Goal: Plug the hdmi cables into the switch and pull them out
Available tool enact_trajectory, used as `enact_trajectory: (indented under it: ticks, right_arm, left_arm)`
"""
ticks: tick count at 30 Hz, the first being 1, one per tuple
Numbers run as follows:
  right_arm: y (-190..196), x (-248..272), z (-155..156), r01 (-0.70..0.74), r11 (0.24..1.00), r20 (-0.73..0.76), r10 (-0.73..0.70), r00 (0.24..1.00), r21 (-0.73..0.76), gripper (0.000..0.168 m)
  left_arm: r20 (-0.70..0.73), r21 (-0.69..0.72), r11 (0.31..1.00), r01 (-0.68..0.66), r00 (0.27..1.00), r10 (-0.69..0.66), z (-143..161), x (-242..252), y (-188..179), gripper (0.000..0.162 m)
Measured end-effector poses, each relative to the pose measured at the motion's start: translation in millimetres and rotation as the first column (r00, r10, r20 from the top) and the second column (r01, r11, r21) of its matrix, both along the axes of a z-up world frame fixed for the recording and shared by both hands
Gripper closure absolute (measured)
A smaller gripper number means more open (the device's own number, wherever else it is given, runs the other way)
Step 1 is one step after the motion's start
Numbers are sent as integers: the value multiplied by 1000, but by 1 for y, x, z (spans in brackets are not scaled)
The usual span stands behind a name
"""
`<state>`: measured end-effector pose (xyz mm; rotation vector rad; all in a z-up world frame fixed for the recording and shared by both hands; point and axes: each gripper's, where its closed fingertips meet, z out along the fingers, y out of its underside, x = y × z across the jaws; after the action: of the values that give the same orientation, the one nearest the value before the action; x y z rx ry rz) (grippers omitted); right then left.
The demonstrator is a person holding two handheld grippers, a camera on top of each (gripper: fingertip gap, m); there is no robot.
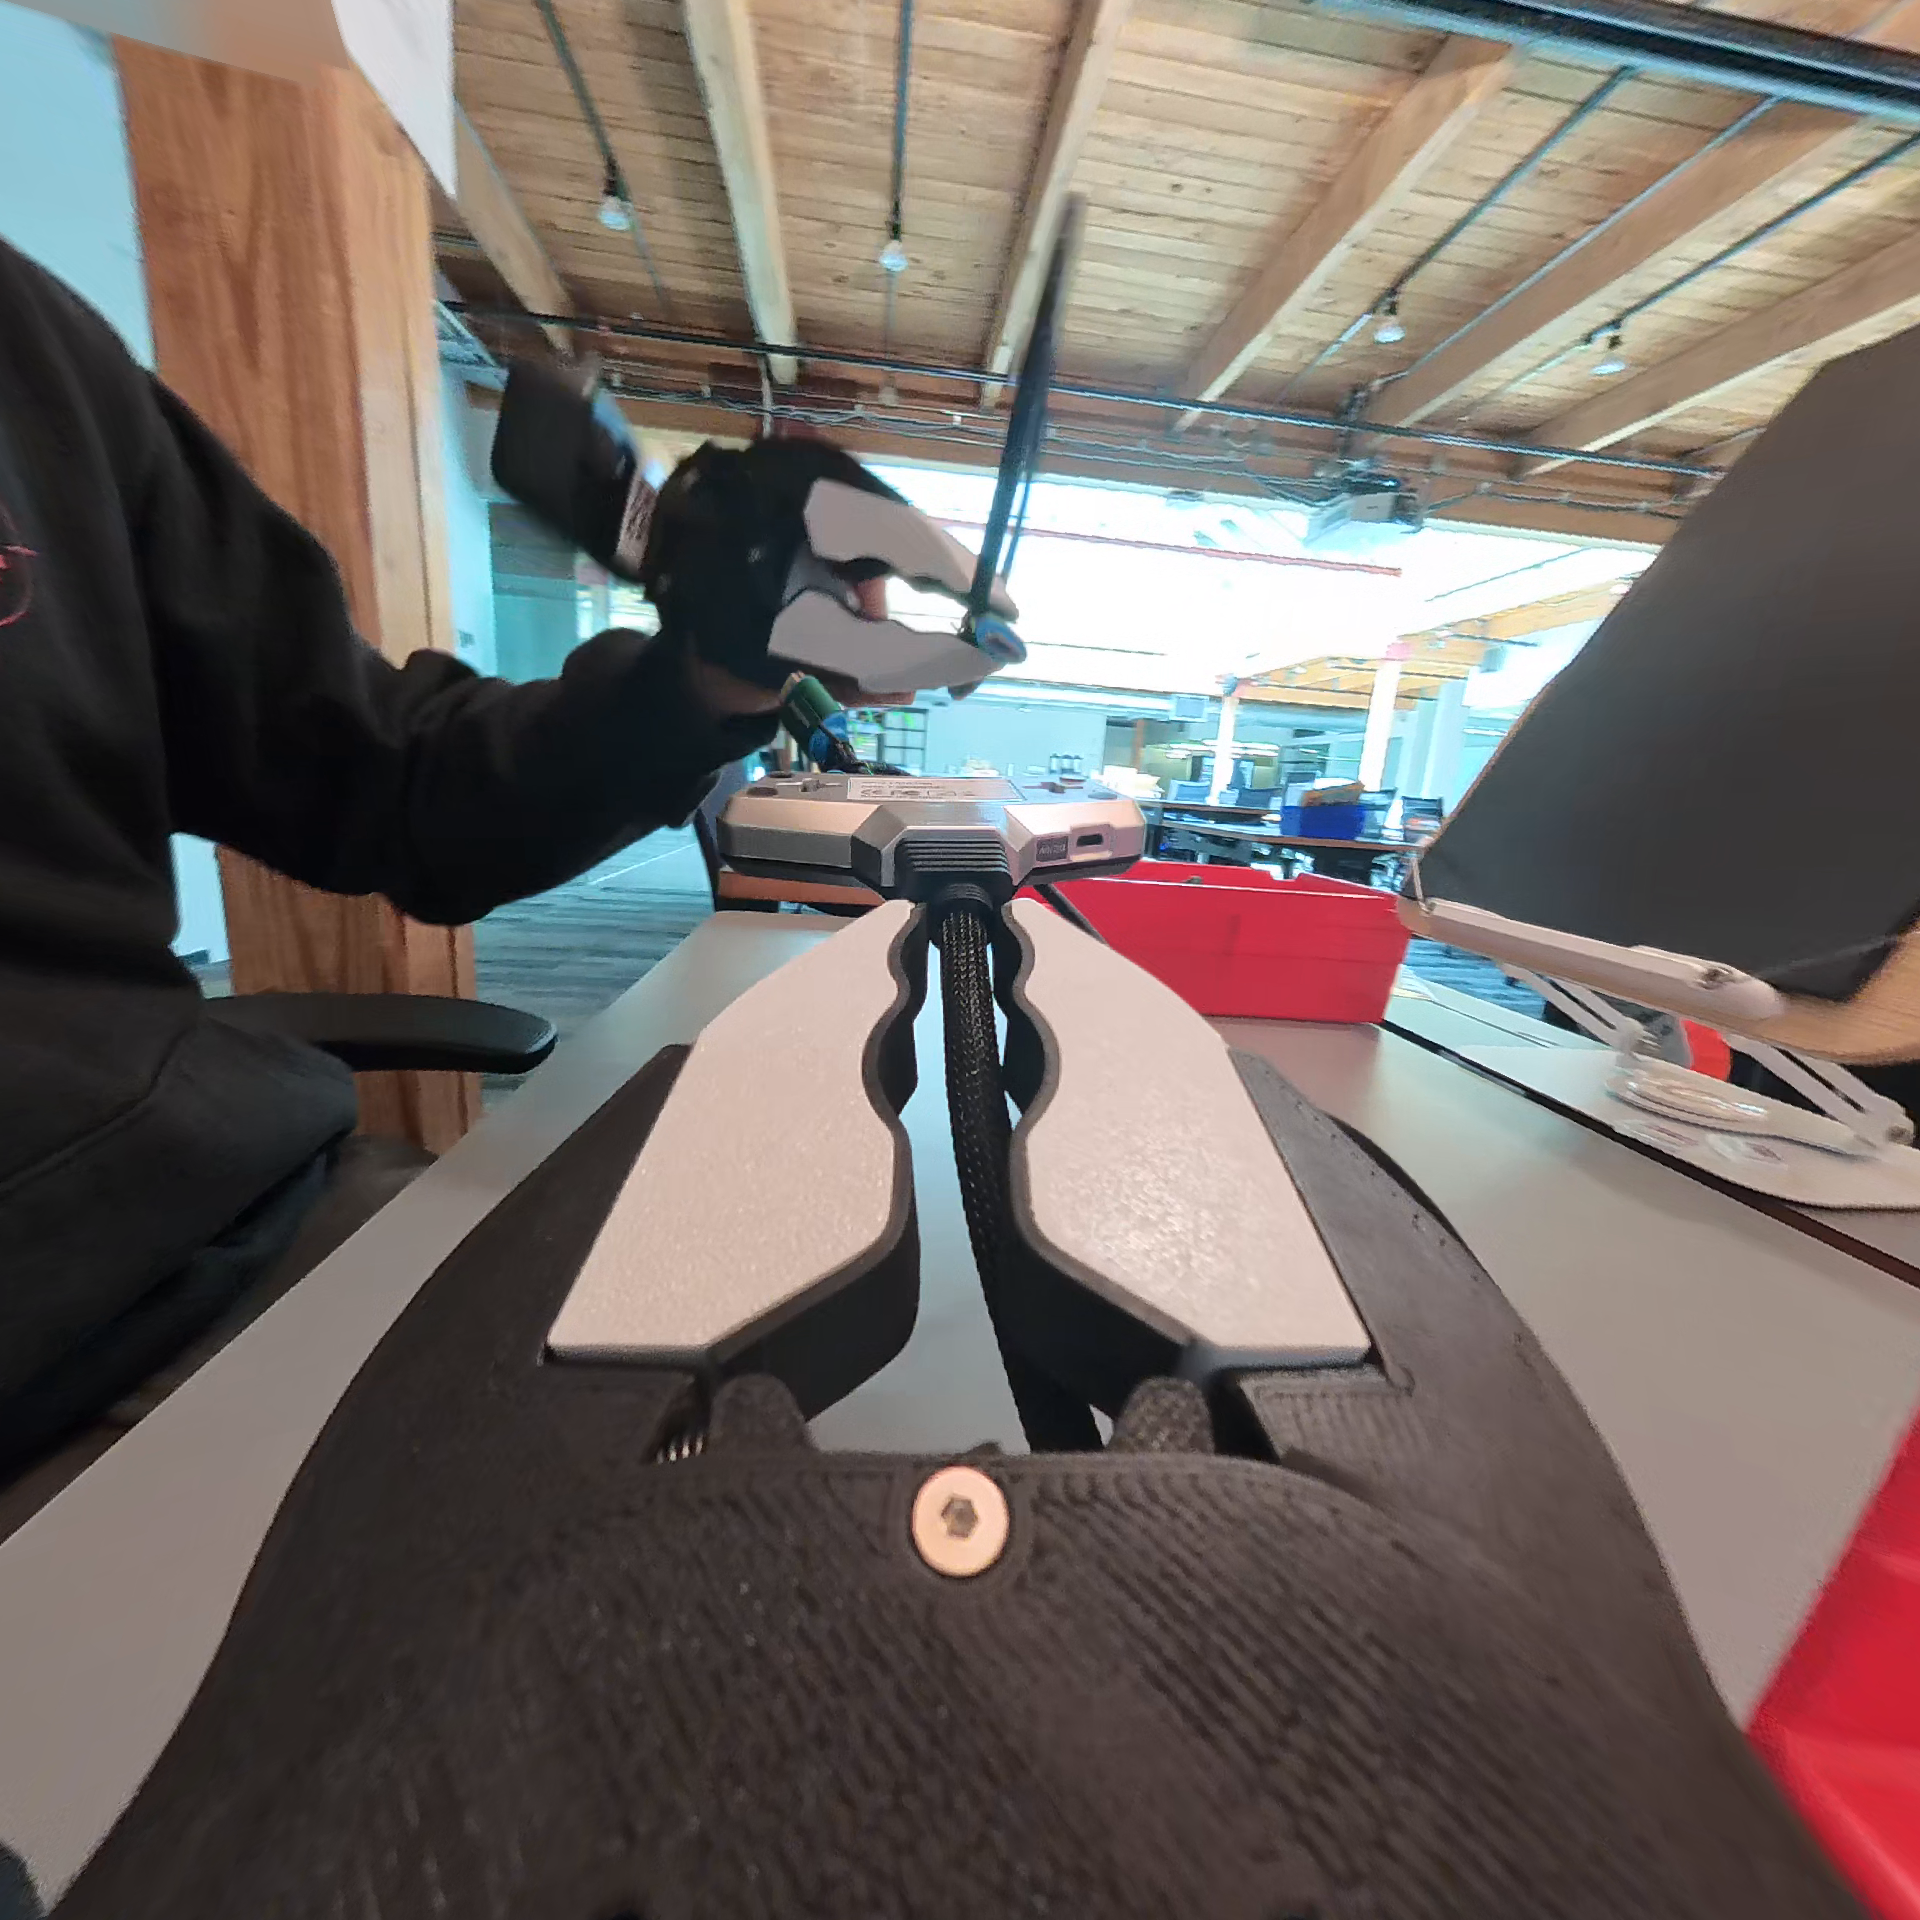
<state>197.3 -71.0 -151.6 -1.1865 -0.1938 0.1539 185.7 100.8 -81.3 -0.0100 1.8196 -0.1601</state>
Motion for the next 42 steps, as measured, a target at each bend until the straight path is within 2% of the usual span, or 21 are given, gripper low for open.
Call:
enact_trajectory:
  ticks: [1, 3, 5, 8, 13, 16, 21, 25, 28, 31, 33, 37, 40, 42]
  right_arm:
    - [1, -1, 0, -3, 1000, 4, 3, 1000, -1, 156]
    - [2, -1, -1, -1, 1000, 5, 1, 1000, -6, 156]
    - [1, -1, 0, 0, 1000, 2, 0, 1000, 1, 156]
    - [-1, -2, 3, -16, 1000, -11, 16, 1000, 25, 156]
    - [-1, -7, 2, -56, 998, -25, 57, 998, 19, 156]
    - [-3, -6, 3, -62, 998, -28, 63, 998, 27, 157]
    - [-2, 1, 2, -11, 1000, -28, 12, 1000, 17, 156]
    - [-3, -1, 0, -21, 1000, -13, 21, 1000, 3, 156]
    - [-6, -8, -3, -54, 998, 21, 55, 998, -36, 156]
    - [-9, -12, -7, -72, 994, 47, 76, 996, -78, 157]
    - [-12, -9, -6, -61, 996, 42, 64, 997, -67, 157]
    - [-15, -9, -5, -66, 997, 34, 68, 997, -51, 156]
    - [-15, -7, -5, -55, 997, 32, 57, 998, -51, 157]
    - [-16, -5, -3, -52, 998, 25, 53, 998, -39, 157]
  left_arm:
    - [-45, -25, 1000, 16, 999, -17, 0, -1, -4, 150]
    - [-76, 25, 1000, -2, 997, 4, -1, 1, -7, 150]
    - [-31, 117, 992, -47, 998, 51, -1, 8, -6, 150]
    - [38, 188, 981, -39, 999, 32, -5, 17, -14, 150]
    - [65, 149, 987, 52, 996, -62, -17, 16, -34, 149]
    - [0, 165, 984, 67, 998, -68, -27, 11, -38, 150]
    - [-52, -5, 999, 31, 998, -32, -25, 5, -34, 150]
    - [-74, -138, 987, -78, 995, 68, -27, 6, -17, 150]
    - [-152, -329, 932, -153, 983, 108, -42, 7, 6, 150]
    - [-51, -409, 877, -252, 966, 253, -48, 7, 55, 150]
    - [-38, -402, 871, -282, 956, 292, -75, 5, 80, 150]
    - [-163, -221, 914, -341, 937, 310, -159, -7, 101, 150]
    - [-291, -227, 905, -360, 912, 290, -192, -19, 98, 149]
    - [-354, -249, 890, -381, 892, 283, -200, -23, 96, 147]
